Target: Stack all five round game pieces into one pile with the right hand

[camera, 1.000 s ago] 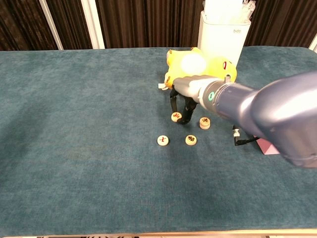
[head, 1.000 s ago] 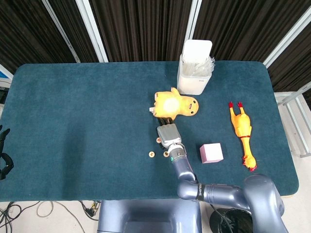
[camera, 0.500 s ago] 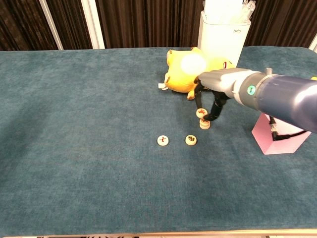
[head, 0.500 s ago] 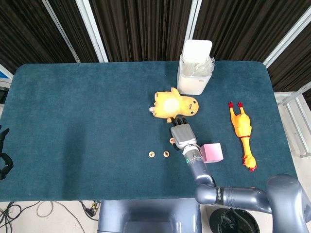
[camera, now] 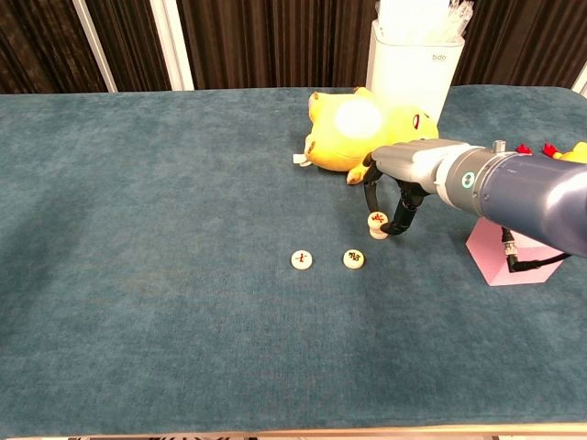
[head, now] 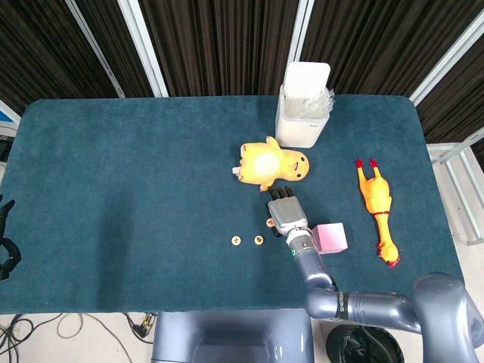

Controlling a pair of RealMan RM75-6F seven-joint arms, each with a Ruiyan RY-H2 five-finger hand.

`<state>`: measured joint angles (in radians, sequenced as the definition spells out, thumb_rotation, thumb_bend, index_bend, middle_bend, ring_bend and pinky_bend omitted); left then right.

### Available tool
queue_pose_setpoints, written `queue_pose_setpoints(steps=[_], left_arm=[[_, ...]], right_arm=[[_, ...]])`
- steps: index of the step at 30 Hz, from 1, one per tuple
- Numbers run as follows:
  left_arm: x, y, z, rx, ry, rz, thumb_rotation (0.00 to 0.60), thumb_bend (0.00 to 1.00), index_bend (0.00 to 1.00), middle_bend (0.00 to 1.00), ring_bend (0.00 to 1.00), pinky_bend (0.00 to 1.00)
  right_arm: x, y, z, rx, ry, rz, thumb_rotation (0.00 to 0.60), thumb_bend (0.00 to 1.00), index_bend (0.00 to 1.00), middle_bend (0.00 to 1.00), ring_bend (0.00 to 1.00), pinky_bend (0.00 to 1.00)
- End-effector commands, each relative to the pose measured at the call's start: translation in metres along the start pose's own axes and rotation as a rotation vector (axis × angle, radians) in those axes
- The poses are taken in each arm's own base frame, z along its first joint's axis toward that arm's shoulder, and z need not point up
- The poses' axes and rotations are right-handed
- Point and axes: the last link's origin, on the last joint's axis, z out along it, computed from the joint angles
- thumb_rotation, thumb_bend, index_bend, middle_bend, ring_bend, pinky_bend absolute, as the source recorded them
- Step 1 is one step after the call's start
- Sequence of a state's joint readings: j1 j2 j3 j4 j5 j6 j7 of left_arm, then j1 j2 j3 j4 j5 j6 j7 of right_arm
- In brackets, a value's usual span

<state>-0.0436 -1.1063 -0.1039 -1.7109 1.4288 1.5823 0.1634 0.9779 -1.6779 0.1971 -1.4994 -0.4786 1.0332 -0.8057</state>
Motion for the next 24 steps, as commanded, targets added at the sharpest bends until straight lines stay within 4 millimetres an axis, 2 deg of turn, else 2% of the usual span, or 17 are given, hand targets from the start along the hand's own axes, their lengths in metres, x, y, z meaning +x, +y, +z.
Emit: queue_pose_setpoints(steps=[1,24], left_arm=[[0.0001,0.0000,0.0000,0.000,0.000,-0.001,0.600,0.82,0.11,0.00,0.00,0.02],[-0.0001,0.0002,0.0002,0.001,0.001,0.000,0.600,0.82,0.12,0.00,0.00,0.02]], right_arm=[[-0.0003,0.0005,0.0013,-0.004,-0.002,0.000,0.600,0.40,0.53,0.00,0.00,0.00],[-0.0001,0.0036,0.0039,-0.010,-0.014,0.008,0.600,0.40,0.53,0.00,0.00,0.00]])
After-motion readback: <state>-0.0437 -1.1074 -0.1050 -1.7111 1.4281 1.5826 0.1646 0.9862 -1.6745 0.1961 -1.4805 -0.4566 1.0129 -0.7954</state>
